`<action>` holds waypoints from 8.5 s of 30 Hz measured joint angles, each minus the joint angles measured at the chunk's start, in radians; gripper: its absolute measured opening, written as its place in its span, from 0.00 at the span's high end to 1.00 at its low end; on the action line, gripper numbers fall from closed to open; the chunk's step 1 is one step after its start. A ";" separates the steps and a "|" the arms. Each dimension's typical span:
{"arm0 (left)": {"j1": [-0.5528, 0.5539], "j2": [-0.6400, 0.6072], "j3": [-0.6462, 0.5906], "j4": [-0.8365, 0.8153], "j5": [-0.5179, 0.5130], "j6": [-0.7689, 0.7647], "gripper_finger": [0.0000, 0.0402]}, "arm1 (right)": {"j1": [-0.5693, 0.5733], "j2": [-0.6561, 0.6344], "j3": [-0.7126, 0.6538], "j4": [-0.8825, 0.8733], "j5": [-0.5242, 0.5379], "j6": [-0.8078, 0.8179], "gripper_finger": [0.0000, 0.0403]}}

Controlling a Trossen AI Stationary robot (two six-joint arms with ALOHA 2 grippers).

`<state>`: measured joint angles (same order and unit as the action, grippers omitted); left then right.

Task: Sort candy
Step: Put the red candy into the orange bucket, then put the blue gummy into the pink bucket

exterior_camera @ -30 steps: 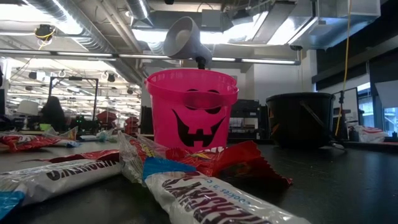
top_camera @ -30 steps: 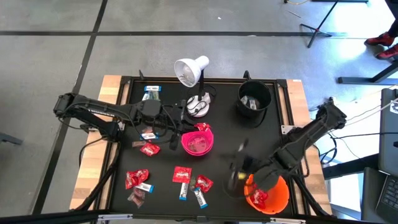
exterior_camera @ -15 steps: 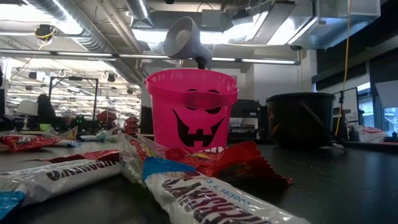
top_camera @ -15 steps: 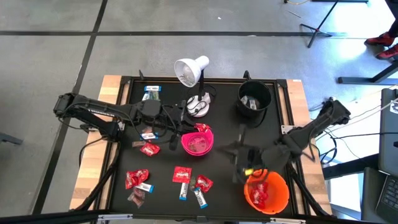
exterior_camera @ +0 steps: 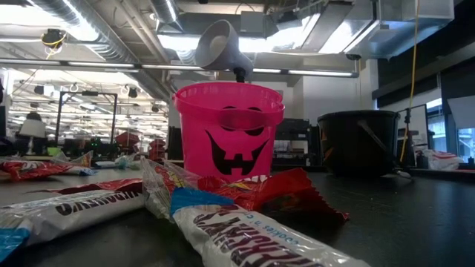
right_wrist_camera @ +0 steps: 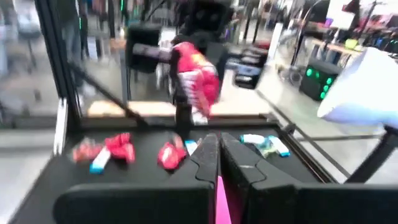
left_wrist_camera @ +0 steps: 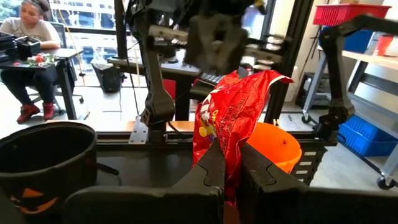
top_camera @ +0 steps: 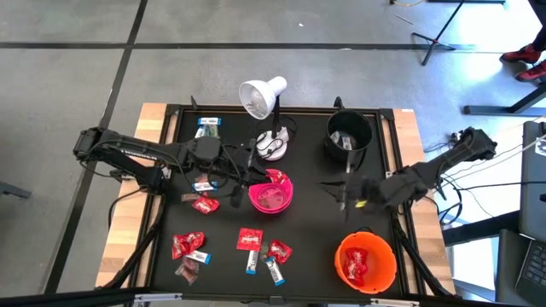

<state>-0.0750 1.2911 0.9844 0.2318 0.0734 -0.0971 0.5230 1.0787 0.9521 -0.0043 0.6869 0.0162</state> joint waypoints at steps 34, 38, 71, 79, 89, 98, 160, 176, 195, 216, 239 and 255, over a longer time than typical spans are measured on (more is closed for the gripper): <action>-0.011 0.173 0.000 0.345 -0.005 -0.073 0.99 | -0.044 0.128 -0.304 0.895 -0.078 -0.254 0.38; -0.011 0.193 0.000 0.368 -0.005 -0.081 0.99 | -0.084 0.191 -0.233 0.896 -0.117 -0.252 0.31; -0.019 0.186 0.000 0.325 -0.002 -0.078 0.90 | -0.144 0.295 -0.088 0.764 -0.183 -0.229 0.91; -0.019 0.092 0.000 0.264 -0.001 -0.029 0.62 | -0.113 0.188 -0.088 0.730 -0.183 -0.219 0.91; -0.022 -0.104 0.000 0.007 -0.040 -0.005 0.57 | 0.139 -0.036 -0.088 0.375 -0.150 -0.124 0.87; -0.022 -0.103 0.000 -0.019 -0.066 0.000 0.58 | 0.385 -0.109 -0.088 -0.002 -0.078 0.337 0.89; -0.039 -0.090 0.000 -0.120 -0.073 0.048 0.58 | 0.589 -0.042 -0.088 -0.503 -0.392 1.311 0.88; -0.039 -0.090 0.000 -0.133 -0.073 0.056 0.58 | 0.589 -0.043 -0.088 -0.682 -0.378 1.310 0.88; -0.039 -0.090 0.000 -0.134 -0.081 0.056 0.58 | 0.589 -0.046 -0.088 -0.676 -0.410 1.320 0.88; -0.039 -0.046 -0.001 -0.117 -0.087 0.061 0.58 | 0.589 -0.076 -0.088 -0.579 -0.228 1.310 0.45; -0.026 -0.135 0.000 -0.189 -0.108 0.109 0.58 | 0.562 -0.106 -0.087 -0.352 0.326 1.044 0.46; -0.003 -0.216 0.337 -1.153 -0.499 -0.001 0.58 | 0.562 -0.102 -0.087 -0.342 0.388 0.997 0.46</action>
<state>-0.0776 1.0749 1.3216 -0.9209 -0.4258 -0.0980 1.0855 0.9770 0.8650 -0.3466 1.0750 1.0133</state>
